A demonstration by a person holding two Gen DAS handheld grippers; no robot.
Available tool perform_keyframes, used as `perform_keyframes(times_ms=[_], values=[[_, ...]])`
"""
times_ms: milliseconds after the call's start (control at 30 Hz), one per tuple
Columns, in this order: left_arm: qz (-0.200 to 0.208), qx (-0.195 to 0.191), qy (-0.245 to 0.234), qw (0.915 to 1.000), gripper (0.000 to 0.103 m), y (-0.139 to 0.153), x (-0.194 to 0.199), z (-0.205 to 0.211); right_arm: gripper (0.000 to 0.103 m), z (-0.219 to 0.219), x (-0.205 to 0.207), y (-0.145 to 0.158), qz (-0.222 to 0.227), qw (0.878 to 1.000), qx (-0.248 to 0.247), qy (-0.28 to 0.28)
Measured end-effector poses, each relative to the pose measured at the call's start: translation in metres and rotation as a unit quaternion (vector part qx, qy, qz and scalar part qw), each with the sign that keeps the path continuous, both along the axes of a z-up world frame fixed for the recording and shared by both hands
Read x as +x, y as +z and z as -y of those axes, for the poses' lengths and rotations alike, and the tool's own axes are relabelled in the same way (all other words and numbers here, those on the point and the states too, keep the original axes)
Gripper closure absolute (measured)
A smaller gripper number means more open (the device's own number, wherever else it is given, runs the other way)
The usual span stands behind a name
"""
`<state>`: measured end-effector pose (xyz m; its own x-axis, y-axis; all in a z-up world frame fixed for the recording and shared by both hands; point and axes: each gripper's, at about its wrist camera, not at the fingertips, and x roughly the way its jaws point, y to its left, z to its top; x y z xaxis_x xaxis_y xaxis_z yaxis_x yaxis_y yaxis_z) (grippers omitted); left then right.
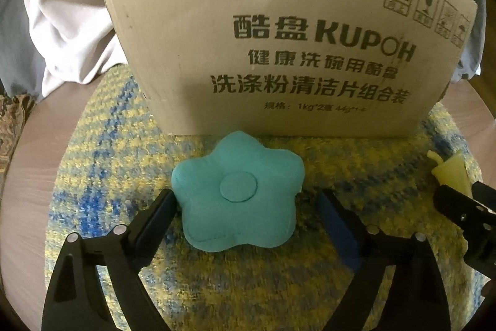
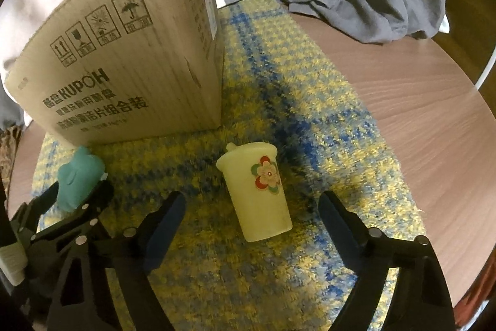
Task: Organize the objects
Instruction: 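Grasp the yellow flower cup with the right tool while the left tool grasps the teal star, then carry the cup and teal star with both tools over the box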
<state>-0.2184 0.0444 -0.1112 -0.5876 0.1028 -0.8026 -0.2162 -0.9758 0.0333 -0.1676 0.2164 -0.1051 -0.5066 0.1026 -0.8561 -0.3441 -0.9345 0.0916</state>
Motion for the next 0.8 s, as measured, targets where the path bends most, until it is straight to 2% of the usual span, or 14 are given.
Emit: perform_keyframes(times_ms=[67, 133, 233, 300, 400, 800], values=[[-0.001, -0.002, 0.003, 1.0, 0.018, 0.0, -0.002, 0.0, 0.025, -0.001, -0.001, -0.002, 0.001, 1.0, -0.004, -0.002], [-0.002, -0.004, 0.004, 1.0, 0.022, 0.0, -0.004, 0.001, 0.04, -0.002, -0.001, -0.004, 0.001, 1.0, -0.008, -0.003], [-0.006, -0.009, 0.003, 0.9999, 0.027, 0.0, -0.003, 0.0, 0.056, -0.003, -0.001, -0.005, 0.001, 1.0, -0.013, -0.005], [-0.008, -0.013, 0.002, 0.9999, 0.029, 0.001, -0.001, -0.002, 0.063, -0.004, -0.001, -0.006, 0.001, 1.0, -0.012, -0.008], [-0.011, -0.015, 0.004, 0.9998, 0.032, 0.002, 0.001, -0.002, 0.068, -0.006, 0.0, -0.006, -0.003, 1.0, -0.014, -0.011], [-0.031, -0.005, 0.004, 0.9995, 0.035, 0.022, 0.014, -0.001, 0.068, -0.006, 0.011, 0.013, -0.027, 0.999, -0.008, -0.016]])
